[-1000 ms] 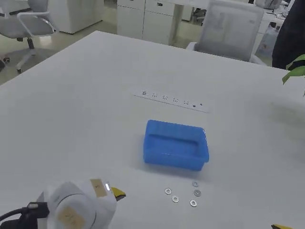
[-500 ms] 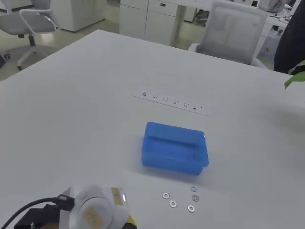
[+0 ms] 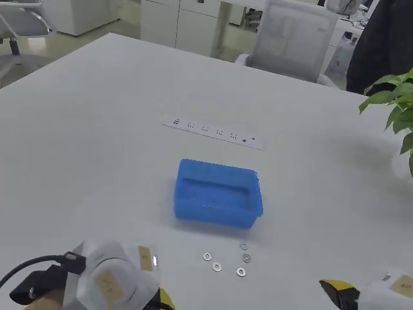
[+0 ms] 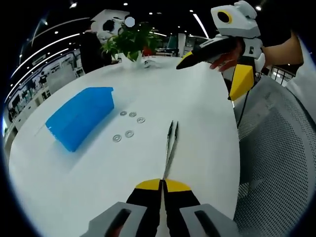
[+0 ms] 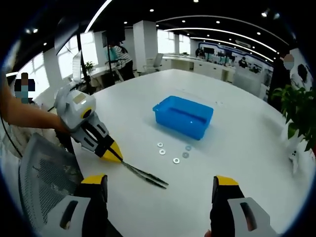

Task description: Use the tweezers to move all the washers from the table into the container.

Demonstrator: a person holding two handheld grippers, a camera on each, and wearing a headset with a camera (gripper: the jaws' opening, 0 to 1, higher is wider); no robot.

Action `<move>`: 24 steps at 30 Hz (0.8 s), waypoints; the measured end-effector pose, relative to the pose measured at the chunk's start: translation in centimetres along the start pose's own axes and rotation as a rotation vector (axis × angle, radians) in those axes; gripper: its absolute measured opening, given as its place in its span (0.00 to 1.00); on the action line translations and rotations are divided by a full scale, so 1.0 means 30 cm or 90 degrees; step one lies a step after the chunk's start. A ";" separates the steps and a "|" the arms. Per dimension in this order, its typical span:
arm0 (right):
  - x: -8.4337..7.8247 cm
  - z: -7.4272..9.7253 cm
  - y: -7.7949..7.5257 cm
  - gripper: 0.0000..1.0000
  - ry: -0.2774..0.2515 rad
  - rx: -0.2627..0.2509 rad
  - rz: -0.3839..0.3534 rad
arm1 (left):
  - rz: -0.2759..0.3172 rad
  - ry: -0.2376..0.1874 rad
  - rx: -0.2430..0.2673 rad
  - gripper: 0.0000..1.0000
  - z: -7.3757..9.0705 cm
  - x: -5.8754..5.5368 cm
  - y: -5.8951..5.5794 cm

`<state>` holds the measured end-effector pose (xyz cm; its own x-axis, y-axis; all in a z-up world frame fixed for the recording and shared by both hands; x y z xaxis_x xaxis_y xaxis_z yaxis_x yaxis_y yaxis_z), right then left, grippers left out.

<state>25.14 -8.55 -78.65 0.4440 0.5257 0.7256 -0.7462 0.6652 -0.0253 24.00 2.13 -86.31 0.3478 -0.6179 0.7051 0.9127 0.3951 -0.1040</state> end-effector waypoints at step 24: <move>-0.014 -0.164 0.213 0.09 0.079 0.204 0.295 | -0.062 -0.096 0.007 0.00 0.197 0.289 -0.131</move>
Point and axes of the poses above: the centre of the closed fingertips' face, and the gripper's own axes: z roughly backward along the fingers, y roughly to its left, x roughly out of its top, the point moved 1 cm from there along z, roughly backward along the fingers, and after that the axes turned 5 degrees about -x, right-handed, at the moved point
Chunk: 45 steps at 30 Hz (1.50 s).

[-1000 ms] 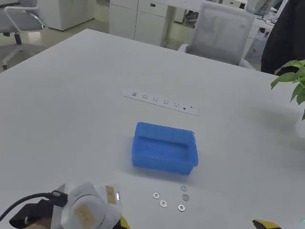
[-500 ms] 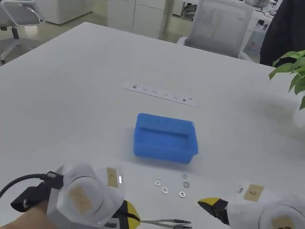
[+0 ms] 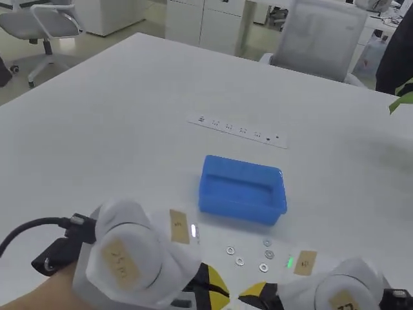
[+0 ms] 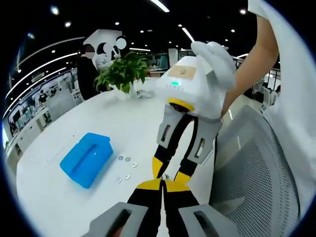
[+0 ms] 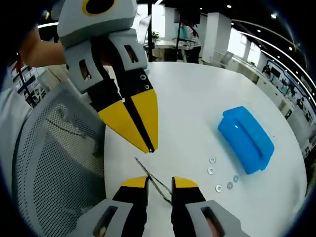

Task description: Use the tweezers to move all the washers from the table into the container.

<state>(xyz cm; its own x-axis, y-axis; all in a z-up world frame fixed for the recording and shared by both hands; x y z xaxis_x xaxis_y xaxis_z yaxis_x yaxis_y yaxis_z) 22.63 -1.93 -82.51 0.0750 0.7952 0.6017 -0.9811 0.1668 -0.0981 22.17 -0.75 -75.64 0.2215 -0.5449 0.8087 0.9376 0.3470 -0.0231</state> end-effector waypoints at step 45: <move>0.122 0.050 0.049 0.06 -0.083 -0.023 0.117 | -0.053 0.004 -0.041 0.00 0.059 0.096 -0.057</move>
Point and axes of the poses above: the centre of the closed fingertips' face, and the gripper's own axes: z roughly backward along the fingers, y roughly to its left, x roughly out of its top, the point moved 1 cm from there along z, roughly backward along the fingers, and after that the axes turned 5 degrees about -x, right-handed, at the moved point
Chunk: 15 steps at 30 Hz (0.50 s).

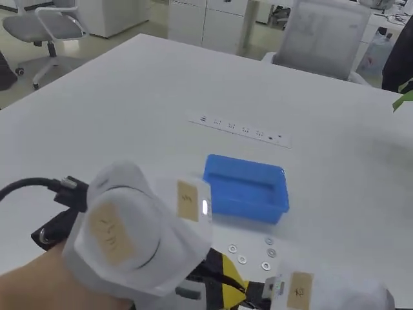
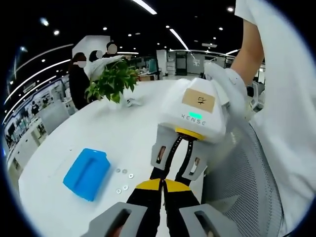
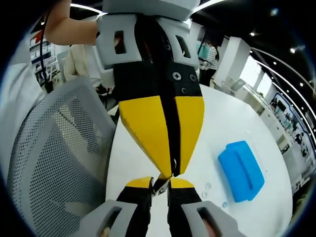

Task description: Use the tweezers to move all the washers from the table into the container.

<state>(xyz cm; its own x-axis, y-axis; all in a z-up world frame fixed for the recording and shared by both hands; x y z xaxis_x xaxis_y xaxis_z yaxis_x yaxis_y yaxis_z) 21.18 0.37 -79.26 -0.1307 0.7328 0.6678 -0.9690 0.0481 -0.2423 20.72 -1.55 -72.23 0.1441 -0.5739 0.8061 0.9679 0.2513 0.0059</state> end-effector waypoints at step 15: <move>0.054 0.044 -0.072 0.01 -0.023 -0.024 -0.047 | 0.196 -0.169 0.147 0.34 0.107 0.046 0.075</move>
Point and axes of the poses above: the centre of the closed fingertips' face, and the gripper's own axes: z roughly backward along the fingers, y roughly to its left, x roughly out of its top, the point moved 1 cm from there along z, roughly backward along the fingers, and after that the axes turned 5 degrees about -x, right-handed, at the moved point
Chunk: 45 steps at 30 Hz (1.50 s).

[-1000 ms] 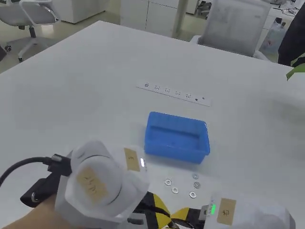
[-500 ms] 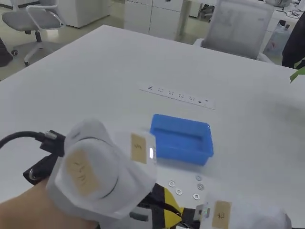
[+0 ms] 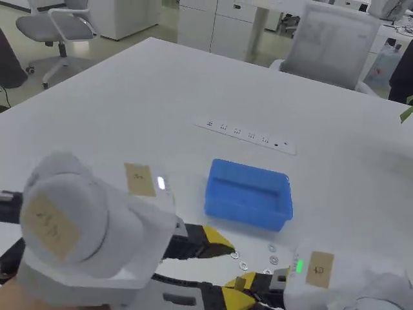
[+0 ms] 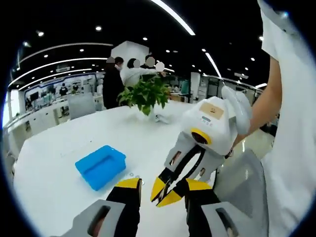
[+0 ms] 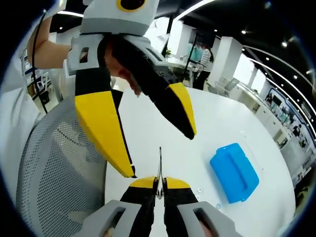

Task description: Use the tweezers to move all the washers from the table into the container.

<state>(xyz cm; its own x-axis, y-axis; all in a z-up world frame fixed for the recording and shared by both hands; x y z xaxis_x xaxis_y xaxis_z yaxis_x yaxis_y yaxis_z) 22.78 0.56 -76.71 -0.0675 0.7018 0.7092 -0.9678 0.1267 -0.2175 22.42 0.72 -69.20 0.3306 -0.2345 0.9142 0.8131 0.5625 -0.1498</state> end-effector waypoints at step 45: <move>-0.049 -0.177 -0.419 0.04 -0.060 -0.110 -0.295 | 0.100 -0.031 0.427 0.99 0.188 -0.242 0.212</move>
<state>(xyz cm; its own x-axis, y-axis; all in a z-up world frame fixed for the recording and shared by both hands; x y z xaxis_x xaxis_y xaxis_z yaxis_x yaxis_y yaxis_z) 36.35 1.64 -78.58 0.3304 0.4795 0.8130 -0.8475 0.5299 0.0319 22.48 10.48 -74.66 0.3849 -0.0830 0.9192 0.2796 0.9596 -0.0304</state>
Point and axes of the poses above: the centre of the closed fingertips' face, and the gripper's own axes: z roughly backward along the fingers, y roughly to its left, x roughly out of its top, the point moved 1 cm from there along z, roughly backward along the fingers, and after that the axes turned 5 degrees about -x, right-handed, at the moved point
